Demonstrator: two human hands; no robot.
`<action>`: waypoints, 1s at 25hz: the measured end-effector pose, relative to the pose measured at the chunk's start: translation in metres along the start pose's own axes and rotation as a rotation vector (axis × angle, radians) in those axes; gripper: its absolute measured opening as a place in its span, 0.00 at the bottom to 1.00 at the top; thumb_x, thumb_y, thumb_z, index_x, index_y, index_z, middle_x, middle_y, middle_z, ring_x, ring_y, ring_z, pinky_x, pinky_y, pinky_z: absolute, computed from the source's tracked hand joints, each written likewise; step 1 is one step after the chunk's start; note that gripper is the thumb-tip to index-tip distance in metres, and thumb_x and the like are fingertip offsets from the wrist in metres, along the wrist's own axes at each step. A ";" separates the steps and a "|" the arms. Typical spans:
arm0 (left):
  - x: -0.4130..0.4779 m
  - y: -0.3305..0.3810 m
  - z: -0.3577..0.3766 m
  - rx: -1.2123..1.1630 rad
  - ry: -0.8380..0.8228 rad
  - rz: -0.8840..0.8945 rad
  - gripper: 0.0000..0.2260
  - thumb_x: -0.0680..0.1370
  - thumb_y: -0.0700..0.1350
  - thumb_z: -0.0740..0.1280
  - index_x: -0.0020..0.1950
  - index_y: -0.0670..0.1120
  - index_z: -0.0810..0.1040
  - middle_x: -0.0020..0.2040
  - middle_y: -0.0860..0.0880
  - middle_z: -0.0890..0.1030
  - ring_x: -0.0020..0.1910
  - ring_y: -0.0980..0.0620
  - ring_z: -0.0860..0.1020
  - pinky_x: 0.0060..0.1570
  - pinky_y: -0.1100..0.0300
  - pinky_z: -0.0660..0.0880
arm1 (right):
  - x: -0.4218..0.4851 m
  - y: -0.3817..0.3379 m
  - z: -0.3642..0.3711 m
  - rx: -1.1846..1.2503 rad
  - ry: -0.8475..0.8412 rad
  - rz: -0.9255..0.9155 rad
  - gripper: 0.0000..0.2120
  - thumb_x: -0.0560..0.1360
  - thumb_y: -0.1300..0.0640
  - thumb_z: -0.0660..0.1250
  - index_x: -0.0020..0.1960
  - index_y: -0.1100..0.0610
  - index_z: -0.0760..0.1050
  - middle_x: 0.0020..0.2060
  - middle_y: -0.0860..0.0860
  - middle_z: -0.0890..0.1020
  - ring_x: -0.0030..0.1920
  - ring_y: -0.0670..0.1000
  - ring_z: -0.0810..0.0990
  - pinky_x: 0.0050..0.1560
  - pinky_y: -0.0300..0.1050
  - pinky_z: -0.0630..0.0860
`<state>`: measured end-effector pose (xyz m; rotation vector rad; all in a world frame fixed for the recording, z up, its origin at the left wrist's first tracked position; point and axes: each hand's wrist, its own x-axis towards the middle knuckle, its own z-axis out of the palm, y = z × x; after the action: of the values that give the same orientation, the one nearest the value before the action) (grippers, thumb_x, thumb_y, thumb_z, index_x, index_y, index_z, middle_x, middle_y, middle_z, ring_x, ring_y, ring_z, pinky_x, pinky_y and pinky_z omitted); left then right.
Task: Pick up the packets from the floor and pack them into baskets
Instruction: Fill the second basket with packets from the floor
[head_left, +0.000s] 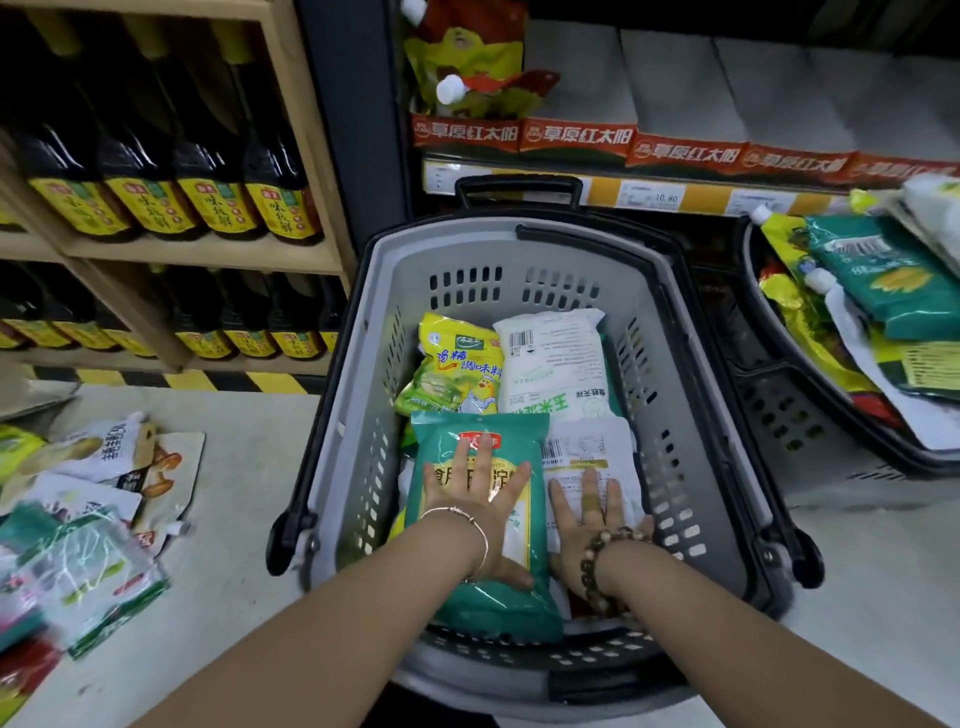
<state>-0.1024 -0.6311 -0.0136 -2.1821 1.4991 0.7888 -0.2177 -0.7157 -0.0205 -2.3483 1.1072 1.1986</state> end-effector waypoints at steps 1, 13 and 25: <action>-0.002 0.000 -0.001 -0.009 -0.005 0.010 0.53 0.66 0.73 0.63 0.71 0.57 0.26 0.70 0.42 0.22 0.69 0.37 0.26 0.67 0.31 0.40 | -0.001 0.000 0.000 0.000 0.003 -0.003 0.40 0.78 0.42 0.55 0.72 0.45 0.26 0.70 0.55 0.24 0.72 0.60 0.28 0.68 0.72 0.40; -0.103 -0.055 -0.036 -0.321 0.499 0.252 0.22 0.79 0.50 0.60 0.73 0.49 0.63 0.73 0.46 0.65 0.69 0.45 0.66 0.65 0.54 0.66 | -0.030 -0.016 -0.050 0.302 0.697 -0.012 0.28 0.77 0.52 0.58 0.74 0.48 0.53 0.70 0.48 0.67 0.69 0.49 0.68 0.73 0.54 0.52; -0.234 -0.278 0.072 -0.689 0.858 -0.492 0.18 0.79 0.47 0.59 0.69 0.53 0.67 0.68 0.51 0.71 0.66 0.50 0.70 0.62 0.61 0.67 | -0.080 -0.357 -0.092 0.118 0.834 -0.833 0.21 0.77 0.51 0.60 0.69 0.48 0.64 0.66 0.48 0.73 0.66 0.50 0.71 0.65 0.43 0.65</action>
<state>0.0756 -0.3196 0.0782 -3.5166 0.9194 0.1763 0.0699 -0.4877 0.0672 -2.7789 0.2194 -0.1463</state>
